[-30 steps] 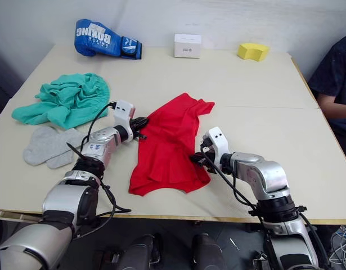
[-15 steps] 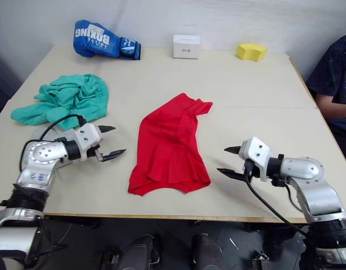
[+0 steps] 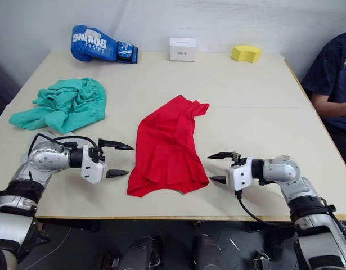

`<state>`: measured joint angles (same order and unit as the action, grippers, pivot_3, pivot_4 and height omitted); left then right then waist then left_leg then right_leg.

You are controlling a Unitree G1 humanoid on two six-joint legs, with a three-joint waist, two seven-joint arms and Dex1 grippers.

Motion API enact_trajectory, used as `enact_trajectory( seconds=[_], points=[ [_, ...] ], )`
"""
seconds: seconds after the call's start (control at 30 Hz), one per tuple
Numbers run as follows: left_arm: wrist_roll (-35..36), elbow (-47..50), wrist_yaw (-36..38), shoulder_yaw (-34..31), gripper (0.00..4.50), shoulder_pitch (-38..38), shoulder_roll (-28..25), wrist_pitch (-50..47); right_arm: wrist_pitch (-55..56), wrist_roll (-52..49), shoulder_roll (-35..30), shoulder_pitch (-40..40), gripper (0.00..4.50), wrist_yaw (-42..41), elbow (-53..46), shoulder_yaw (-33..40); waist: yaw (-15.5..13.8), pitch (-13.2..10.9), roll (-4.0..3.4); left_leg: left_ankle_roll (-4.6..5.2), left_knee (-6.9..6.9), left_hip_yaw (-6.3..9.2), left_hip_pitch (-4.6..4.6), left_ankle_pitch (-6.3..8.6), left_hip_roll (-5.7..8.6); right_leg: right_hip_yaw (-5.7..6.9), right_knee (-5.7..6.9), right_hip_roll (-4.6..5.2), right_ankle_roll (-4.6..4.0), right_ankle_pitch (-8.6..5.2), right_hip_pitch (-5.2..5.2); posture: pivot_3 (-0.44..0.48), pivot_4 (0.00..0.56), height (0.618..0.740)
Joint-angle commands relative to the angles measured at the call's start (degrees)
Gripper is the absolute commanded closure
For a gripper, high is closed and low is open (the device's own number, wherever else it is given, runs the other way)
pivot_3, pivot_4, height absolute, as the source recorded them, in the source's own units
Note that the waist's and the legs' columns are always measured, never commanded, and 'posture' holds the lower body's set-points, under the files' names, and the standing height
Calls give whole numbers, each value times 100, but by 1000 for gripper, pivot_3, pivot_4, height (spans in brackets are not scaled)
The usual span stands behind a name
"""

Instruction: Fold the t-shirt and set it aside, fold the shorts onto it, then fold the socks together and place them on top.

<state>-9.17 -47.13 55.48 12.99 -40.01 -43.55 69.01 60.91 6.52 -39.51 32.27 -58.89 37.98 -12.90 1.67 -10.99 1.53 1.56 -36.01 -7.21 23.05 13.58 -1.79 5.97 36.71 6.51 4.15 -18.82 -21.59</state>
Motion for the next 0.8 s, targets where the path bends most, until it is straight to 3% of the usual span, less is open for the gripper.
enact_trajectory(
  seconds=[0.03,0.23,0.53,0.7,0.8],
  points=[
    [-704,-311,-405,296,14,-111,185,236,480,617,220,171,946,262,448,-412,0,4,-1,0,-1,3,-2,0,0,-3,0,1,0,0,4,0,150,740],
    [-1329,-586,-1081,492,14,-340,305,534,828,1245,387,553,946,944,968,-642,-1,36,-8,8,-4,10,-14,4,1,-3,13,4,0,0,14,0,150,740],
    [-2697,-644,-2663,794,14,-626,424,691,1008,1992,589,887,946,1894,1276,-933,-4,50,-17,-26,12,22,-94,25,-2,-2,-1,6,-5,-3,93,0,150,740],
    [-2958,-759,-3222,949,14,-780,480,631,1008,2249,606,943,946,2325,1257,-1035,-6,51,-17,-26,16,22,-92,25,-1,-2,-3,8,-5,-3,92,0,150,740],
    [-2932,-812,-3325,1069,564,-793,518,633,987,2205,631,935,946,2291,1230,-1192,-6,51,-17,-26,16,22,-91,24,-1,-1,-3,8,-5,-2,92,0,150,740]
  ],
)
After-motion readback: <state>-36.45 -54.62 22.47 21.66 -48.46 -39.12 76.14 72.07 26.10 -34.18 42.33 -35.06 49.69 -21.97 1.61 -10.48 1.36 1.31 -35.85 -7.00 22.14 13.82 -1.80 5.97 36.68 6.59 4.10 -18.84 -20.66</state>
